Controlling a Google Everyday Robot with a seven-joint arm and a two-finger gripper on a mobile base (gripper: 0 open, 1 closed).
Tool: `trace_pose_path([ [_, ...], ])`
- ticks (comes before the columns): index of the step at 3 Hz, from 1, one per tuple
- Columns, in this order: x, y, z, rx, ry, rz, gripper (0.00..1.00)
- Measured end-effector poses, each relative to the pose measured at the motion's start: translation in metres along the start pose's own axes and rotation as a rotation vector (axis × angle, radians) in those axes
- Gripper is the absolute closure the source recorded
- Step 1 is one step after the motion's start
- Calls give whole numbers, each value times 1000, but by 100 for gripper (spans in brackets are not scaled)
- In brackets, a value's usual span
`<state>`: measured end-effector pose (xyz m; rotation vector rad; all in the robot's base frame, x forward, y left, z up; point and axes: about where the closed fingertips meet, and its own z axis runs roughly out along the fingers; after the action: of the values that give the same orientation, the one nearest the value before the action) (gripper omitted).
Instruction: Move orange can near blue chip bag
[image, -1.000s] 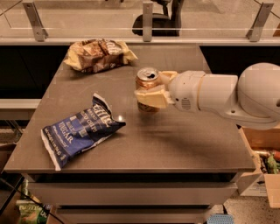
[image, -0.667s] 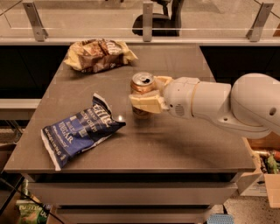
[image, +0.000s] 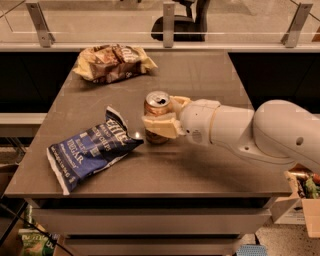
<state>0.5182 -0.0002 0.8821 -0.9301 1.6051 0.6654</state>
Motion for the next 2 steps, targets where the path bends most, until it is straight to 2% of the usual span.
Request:
trace_pose_path([
  [1,-1,2,1,-3,0,-3,82],
  [2,-2,3,3,-6,0,-6,59],
])
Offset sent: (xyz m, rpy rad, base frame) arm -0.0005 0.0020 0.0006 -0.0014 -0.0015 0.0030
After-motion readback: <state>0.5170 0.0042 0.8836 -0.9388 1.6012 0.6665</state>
